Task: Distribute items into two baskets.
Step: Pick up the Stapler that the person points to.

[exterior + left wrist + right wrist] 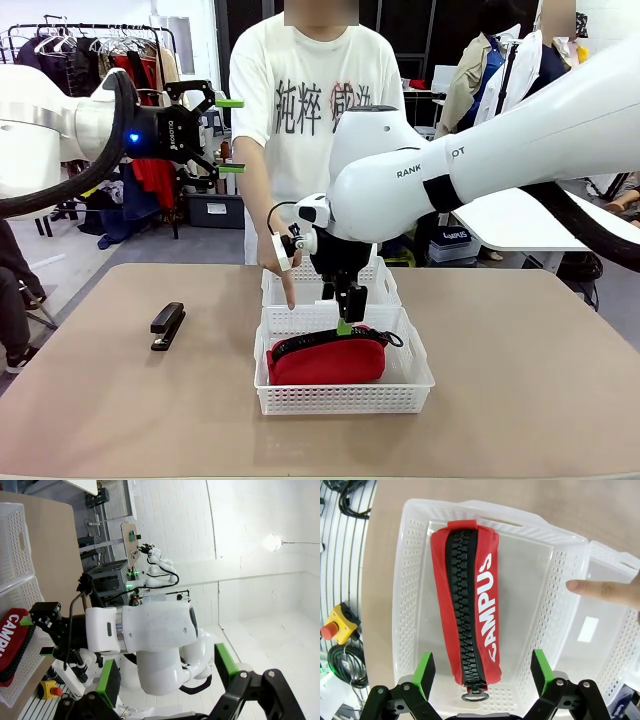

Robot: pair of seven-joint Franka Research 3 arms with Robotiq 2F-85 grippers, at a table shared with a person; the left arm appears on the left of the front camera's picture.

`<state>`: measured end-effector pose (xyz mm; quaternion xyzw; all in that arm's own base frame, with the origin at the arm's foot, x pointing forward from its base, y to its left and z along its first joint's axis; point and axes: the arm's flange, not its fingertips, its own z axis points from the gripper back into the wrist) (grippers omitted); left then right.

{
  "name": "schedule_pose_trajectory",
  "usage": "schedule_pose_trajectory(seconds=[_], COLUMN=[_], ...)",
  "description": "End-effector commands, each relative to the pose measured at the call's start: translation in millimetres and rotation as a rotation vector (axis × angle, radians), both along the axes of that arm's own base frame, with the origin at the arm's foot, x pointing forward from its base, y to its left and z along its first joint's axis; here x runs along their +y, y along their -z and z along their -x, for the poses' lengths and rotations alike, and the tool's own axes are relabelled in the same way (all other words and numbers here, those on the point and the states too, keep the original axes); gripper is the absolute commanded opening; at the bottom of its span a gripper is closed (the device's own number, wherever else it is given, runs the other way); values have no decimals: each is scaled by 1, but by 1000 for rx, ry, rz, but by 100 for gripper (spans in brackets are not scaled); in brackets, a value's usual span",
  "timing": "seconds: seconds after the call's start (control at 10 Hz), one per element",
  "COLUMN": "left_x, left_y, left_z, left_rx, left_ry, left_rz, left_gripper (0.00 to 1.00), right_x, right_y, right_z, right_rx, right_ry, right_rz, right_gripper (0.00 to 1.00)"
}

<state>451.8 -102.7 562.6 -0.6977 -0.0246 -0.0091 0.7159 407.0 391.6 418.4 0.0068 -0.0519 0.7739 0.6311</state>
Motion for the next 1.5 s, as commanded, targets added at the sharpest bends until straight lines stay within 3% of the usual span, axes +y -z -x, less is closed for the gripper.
schedule_pose_trajectory(seconds=[0.0, 0.3, 0.6, 0.9, 1.1, 1.4], left_x=[0, 0, 0, 0, 0, 0], left_y=[-2, -2, -2, -2, -2, -2], left_z=[0, 0, 0, 0, 0, 0], left_rx=[-4, -4, -4, -4, -4, -4], left_ry=[-1, -1, -1, -1, -1, -1], left_rz=[2, 2, 2, 2, 2, 2], left_gripper=[100, 100, 100, 100, 100, 100], right_x=[0, 0, -27, -77, -123, -200], right_y=[1, 2, -48, -96, -131, -153], right_z=[0, 0, -17, -39, -47, -63], right_rx=[-3, 3, 248, 379, 478, 677], right_ry=[-6, -2, 336, 667, 896, 1070], right_rz=[6, 3, -70, -134, -271, -563], right_gripper=[100, 100, 100, 100, 100, 100])
